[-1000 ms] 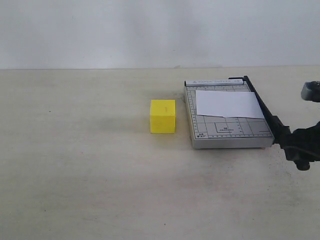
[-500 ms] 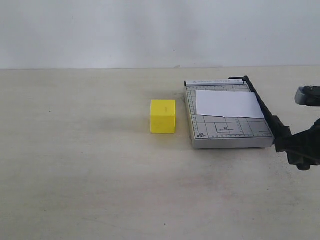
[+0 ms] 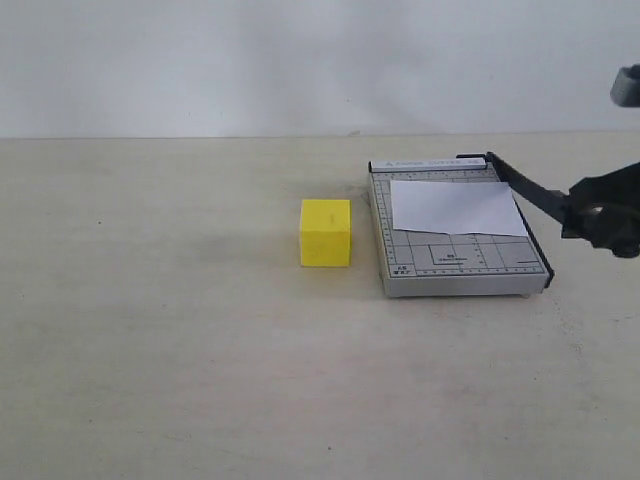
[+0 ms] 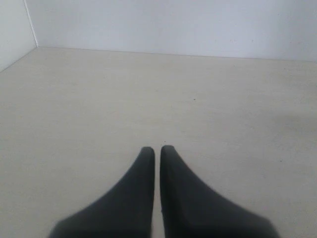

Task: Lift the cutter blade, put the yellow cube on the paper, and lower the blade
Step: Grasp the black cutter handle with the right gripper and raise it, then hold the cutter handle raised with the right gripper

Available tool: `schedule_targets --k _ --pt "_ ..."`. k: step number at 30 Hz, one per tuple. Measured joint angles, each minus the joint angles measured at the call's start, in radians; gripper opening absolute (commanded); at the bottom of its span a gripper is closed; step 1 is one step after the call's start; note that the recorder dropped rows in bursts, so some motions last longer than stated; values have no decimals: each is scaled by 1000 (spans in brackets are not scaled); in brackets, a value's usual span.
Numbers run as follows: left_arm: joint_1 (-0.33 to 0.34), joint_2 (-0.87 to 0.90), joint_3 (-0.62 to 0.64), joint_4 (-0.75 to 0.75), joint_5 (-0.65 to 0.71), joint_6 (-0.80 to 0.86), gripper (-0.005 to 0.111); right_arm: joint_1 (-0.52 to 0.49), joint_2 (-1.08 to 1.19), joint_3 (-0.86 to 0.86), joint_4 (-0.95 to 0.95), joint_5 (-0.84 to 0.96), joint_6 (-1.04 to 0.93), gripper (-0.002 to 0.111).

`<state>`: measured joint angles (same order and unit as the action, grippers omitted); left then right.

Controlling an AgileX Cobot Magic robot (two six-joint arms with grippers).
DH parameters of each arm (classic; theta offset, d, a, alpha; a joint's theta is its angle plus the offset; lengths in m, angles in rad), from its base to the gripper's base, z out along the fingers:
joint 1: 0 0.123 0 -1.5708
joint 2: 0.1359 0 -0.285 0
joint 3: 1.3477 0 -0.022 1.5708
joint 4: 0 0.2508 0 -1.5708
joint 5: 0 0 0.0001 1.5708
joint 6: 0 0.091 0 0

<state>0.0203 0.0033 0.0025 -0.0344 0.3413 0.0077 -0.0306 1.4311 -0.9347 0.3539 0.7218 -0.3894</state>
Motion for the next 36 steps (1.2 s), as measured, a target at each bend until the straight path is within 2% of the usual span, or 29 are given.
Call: schedule_targets --k 4,8,17,19,24,26,30,36 --pt "0 0 0 0 0 0 4 -2 -3 -86 0 49 11 0" --pt "0 0 0 0 0 0 4 -7 -14 -142 8 20 9 0" --pt "0 0 0 0 0 0 4 -7 -23 -151 38 -73 -13 0" --pt "0 0 0 0 0 0 4 -7 -23 -151 38 -75 -17 5" --pt "0 0 0 0 0 0 4 -7 -23 -153 40 -75 -22 32" --pt "0 0 0 0 0 0 4 -5 -23 -153 45 -79 -40 38" --pt "0 0 0 0 0 0 4 2 -13 -163 71 -152 -71 39" --pt "0 0 0 0 0 0 4 2 -64 -167 68 -164 -80 39"
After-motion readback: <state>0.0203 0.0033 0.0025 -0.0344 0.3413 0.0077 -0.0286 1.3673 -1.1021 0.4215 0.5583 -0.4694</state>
